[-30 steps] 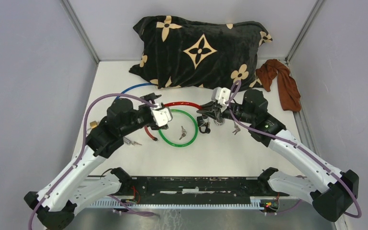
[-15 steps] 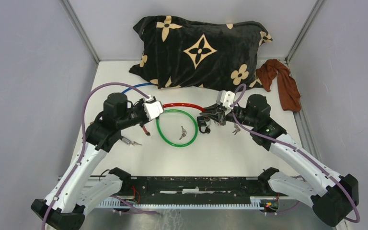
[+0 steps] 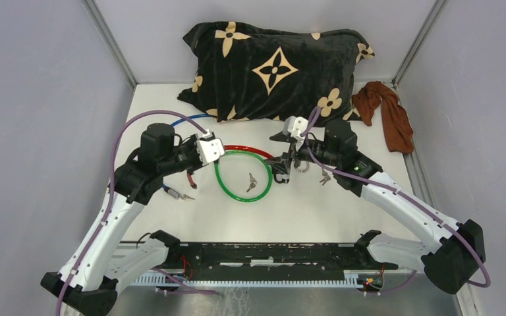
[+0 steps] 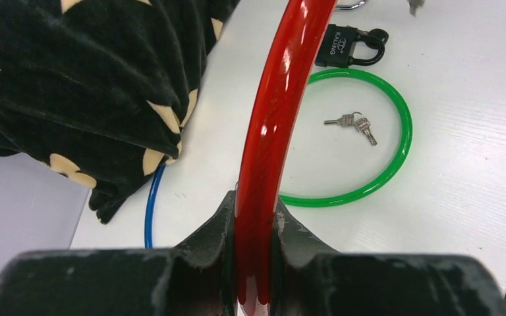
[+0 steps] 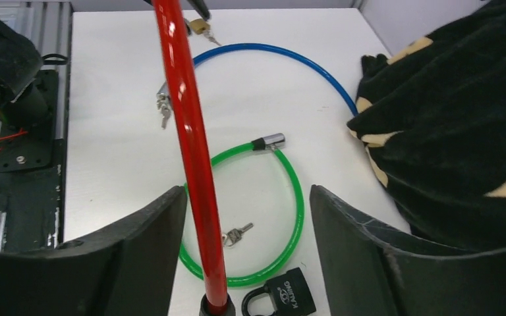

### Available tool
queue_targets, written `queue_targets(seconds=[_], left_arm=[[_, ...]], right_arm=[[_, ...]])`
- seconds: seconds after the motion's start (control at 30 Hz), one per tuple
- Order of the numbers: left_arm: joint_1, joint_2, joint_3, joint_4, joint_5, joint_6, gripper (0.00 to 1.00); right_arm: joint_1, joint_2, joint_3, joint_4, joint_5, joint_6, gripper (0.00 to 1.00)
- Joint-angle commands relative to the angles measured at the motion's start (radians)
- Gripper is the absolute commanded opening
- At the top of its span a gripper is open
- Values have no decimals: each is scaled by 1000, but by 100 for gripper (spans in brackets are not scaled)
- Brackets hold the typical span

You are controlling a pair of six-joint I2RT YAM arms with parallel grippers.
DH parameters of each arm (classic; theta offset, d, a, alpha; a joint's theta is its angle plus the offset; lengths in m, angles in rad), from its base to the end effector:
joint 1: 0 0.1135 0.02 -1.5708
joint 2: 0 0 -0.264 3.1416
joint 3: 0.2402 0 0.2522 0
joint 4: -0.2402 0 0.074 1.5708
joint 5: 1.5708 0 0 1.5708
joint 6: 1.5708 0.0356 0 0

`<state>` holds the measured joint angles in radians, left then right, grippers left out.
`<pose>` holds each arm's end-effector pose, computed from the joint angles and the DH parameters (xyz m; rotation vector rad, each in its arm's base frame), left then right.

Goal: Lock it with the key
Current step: Adjust the lock.

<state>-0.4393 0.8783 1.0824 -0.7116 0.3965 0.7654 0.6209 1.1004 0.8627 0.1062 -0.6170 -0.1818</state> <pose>0.1503 -0.0858 0.3732 1.3464 1.5352 -0.2084 0.1952 0.1649 0.3359 -1.0925 1.3686 0.8465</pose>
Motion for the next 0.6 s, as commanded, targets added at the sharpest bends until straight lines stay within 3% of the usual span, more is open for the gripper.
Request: queue_targets(seconds=[0.0,0.1,0.3,0.47,0.5,0.57], left_arm=[[-10,13,66,1,-7,58,2],[-13,20,68,0,-9,57,2],[-18,21,69,1,-7,51,2],[-19,15,64,10,-1,19,2],[-19,14,63,11,0,13,2],[-20,12,60,11,4,11,2]], right_arm=[[84,53,129,-155,64,-101,77],[118,72,152,-179,125,-97,78],[138,85,160,-187,209,-63,62],[140,110,145,-222,261,-52,56],[140,108,140,-222,274,-49,52],[140,104,137,-220,302,-41,31]])
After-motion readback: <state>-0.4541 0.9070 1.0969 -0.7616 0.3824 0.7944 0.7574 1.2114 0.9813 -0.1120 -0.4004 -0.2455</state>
